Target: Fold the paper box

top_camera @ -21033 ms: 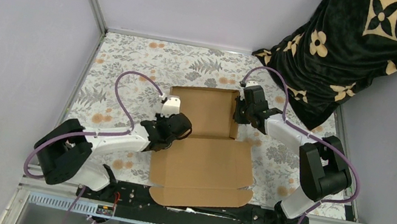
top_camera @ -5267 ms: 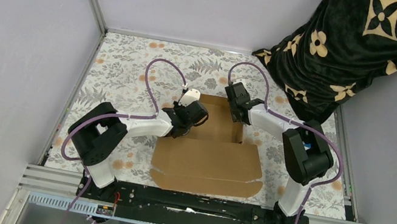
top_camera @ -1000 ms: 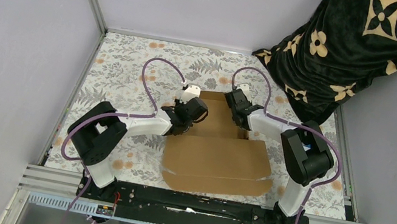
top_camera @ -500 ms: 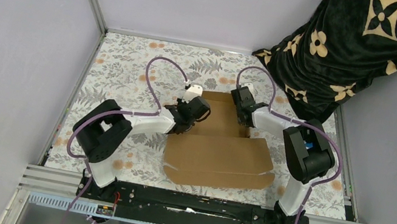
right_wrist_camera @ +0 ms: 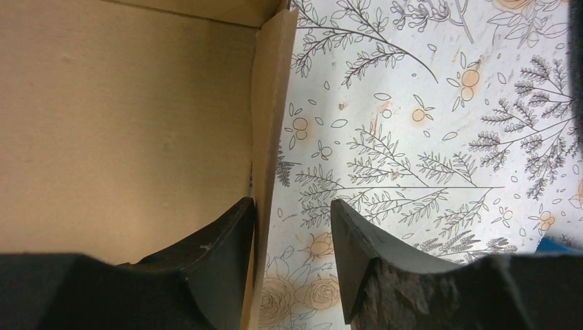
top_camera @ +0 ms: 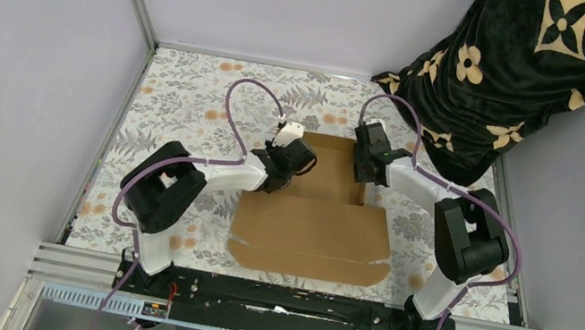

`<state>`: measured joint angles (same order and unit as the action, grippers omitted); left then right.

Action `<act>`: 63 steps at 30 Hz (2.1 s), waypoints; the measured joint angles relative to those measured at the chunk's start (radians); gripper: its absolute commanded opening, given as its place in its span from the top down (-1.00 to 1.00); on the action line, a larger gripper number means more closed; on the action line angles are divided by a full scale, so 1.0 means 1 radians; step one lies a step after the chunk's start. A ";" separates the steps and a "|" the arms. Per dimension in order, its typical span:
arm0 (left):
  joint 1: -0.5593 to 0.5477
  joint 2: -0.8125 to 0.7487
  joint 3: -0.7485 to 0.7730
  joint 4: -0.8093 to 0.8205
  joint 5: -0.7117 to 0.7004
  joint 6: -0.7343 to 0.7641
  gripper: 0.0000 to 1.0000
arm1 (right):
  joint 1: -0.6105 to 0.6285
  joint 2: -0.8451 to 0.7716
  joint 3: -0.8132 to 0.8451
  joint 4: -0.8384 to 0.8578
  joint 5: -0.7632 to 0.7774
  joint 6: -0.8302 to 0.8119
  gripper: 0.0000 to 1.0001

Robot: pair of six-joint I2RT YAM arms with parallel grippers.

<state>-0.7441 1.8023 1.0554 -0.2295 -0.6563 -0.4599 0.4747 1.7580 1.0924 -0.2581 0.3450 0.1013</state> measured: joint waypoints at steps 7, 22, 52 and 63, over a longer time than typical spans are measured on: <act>0.000 0.037 0.039 -0.035 -0.021 0.010 0.68 | -0.005 -0.064 -0.002 -0.009 -0.018 0.000 -0.08; 0.006 0.126 0.092 -0.066 -0.046 0.027 1.00 | -0.015 -0.077 -0.006 -0.011 -0.076 0.000 -0.07; 0.005 0.120 0.093 -0.025 -0.007 -0.014 1.00 | 0.032 0.137 0.097 -0.053 0.075 0.008 1.00; 0.005 0.116 0.079 0.040 -0.004 -0.021 1.00 | 0.059 0.158 0.099 -0.018 0.220 -0.026 0.95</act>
<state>-0.7387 1.9182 1.1339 -0.1890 -0.6605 -0.4805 0.5339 1.9160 1.1915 -0.2760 0.5648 0.0753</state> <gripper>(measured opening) 0.046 0.049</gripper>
